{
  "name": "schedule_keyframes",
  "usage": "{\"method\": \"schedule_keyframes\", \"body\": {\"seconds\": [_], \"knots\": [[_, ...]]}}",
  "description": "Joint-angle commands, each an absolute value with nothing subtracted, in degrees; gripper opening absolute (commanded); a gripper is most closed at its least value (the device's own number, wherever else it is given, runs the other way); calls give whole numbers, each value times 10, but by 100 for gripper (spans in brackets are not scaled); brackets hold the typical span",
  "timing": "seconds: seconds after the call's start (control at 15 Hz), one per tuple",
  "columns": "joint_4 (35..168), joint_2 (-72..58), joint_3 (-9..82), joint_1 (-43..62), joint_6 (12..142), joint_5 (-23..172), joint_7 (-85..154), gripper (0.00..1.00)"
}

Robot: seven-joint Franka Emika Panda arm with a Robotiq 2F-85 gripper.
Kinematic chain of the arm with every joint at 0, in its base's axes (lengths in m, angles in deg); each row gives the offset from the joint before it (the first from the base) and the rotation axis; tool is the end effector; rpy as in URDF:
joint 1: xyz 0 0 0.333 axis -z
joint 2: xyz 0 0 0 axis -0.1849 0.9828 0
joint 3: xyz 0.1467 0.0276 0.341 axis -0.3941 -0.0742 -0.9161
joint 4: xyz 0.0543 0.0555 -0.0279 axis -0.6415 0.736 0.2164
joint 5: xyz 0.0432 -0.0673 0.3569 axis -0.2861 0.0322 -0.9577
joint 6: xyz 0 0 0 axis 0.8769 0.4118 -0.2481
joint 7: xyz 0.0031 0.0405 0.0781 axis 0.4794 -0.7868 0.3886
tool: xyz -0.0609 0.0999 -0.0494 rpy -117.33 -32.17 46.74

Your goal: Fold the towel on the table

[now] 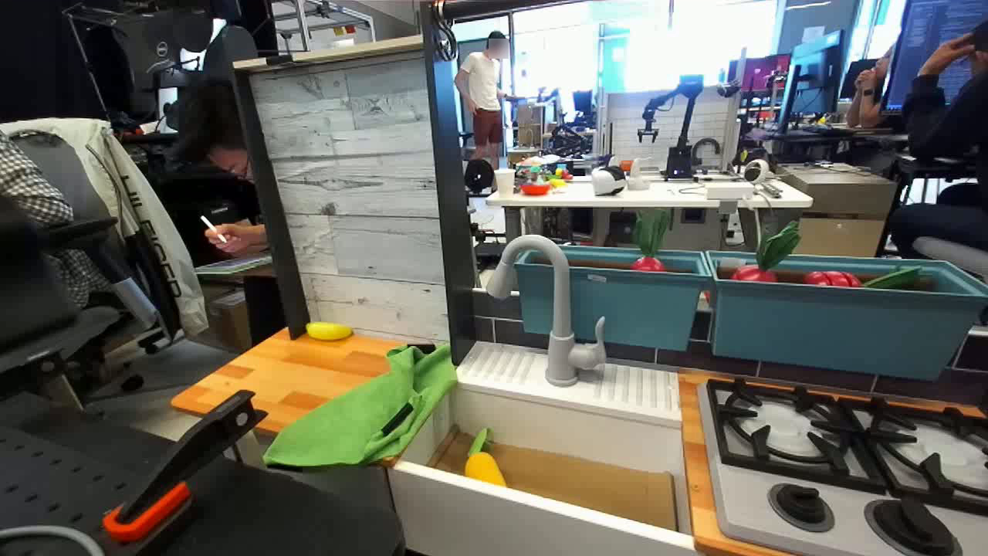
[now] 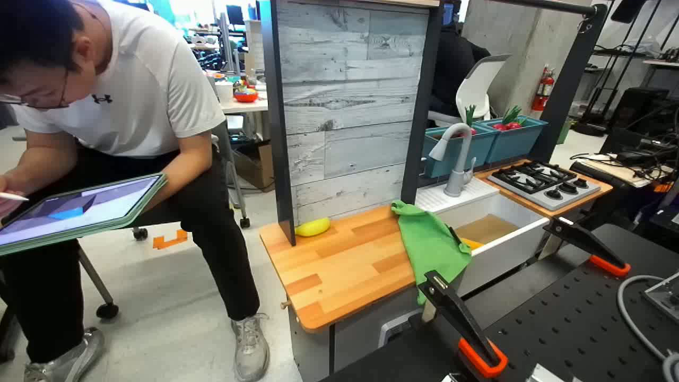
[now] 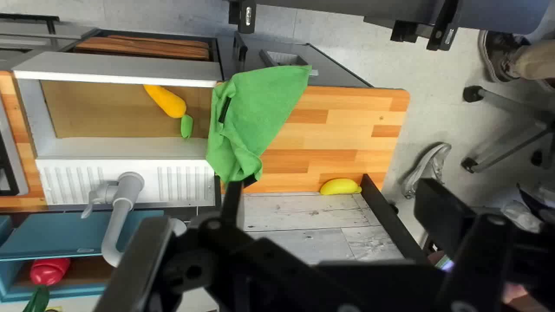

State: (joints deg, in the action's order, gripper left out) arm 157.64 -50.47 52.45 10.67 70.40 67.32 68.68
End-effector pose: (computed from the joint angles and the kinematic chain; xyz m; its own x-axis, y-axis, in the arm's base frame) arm 0.3346 -0.1243 0.4588 0.9753 0.1379 0.1726 0.1645 -0.9748 -0.1507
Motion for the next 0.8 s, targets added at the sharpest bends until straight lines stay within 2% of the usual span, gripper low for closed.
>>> {"method": "schedule_keyframes", "body": {"seconds": [0.0,0.4,0.73], "knots": [[1576,-503,512,119,702,666,692,100],[1578,-471,526,116,743,653,708,100],[1552,-356,552,106,822,577,749,100]]}}
